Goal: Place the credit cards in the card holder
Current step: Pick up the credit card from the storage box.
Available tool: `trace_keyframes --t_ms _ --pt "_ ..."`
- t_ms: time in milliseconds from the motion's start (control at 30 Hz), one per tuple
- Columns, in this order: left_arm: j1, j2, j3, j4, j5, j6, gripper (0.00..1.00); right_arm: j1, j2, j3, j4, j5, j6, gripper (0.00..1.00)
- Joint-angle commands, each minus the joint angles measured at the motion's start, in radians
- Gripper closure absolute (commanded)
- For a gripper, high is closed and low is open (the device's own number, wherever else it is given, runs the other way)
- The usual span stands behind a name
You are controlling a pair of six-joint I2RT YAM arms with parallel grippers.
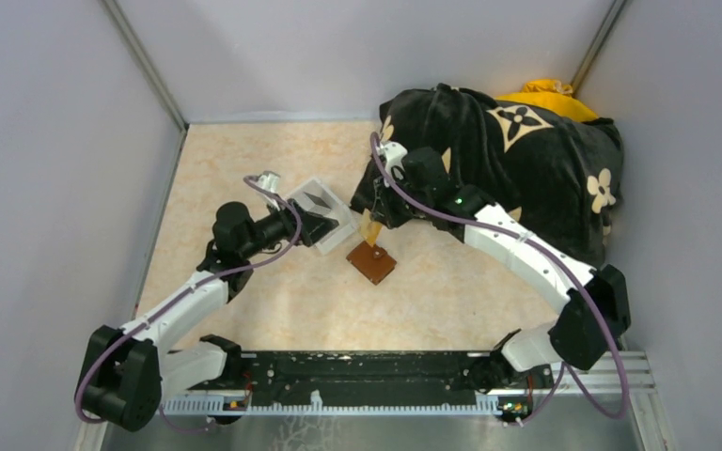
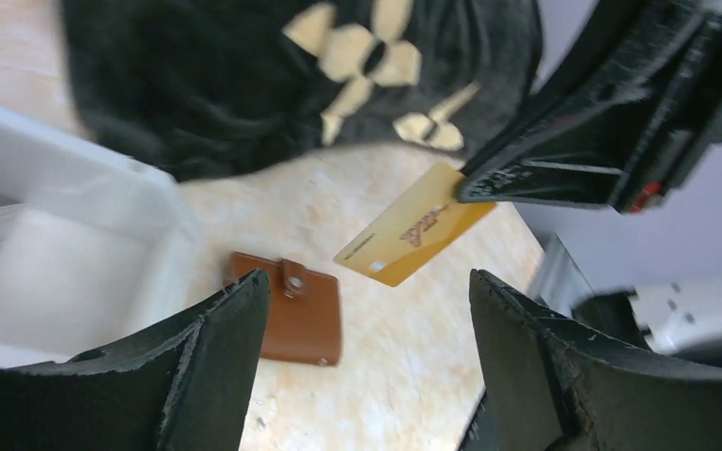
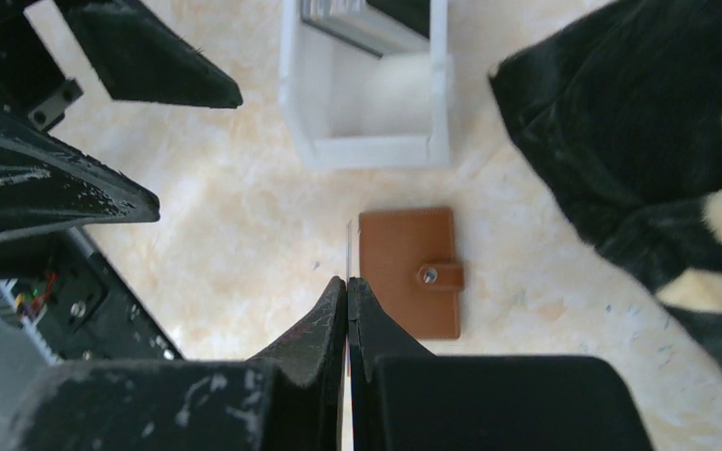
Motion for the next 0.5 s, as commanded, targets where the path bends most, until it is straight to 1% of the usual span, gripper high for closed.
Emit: trace_keyframes --t_ms 0,133,200,367,467 --pt "0.003 0.023 -0.014 0.096 0.308 0.041 0.17 -0.022 -0.096 -0.094 0.052 -0.167 0.041 1.00" --pt "-0.012 0.029 -0.012 0.130 0.384 0.054 0.18 -0.032 -0.145 -0.166 0.074 -0.274 0.076 1.00" --pt "-0.030 0.037 0.005 0.113 0.414 0.085 0.21 -0.044 -0.163 -0.200 0.091 -0.321 0.090 1.00" --pt "-0.099 0.079 0.074 -0.026 0.442 0.190 0.30 -0.070 -0.186 -0.235 0.142 -0.412 0.124 1.00" --pt "-0.140 0.108 0.104 -0.104 0.423 0.254 0.32 -0.080 -0.183 -0.247 0.177 -0.458 0.149 1.00"
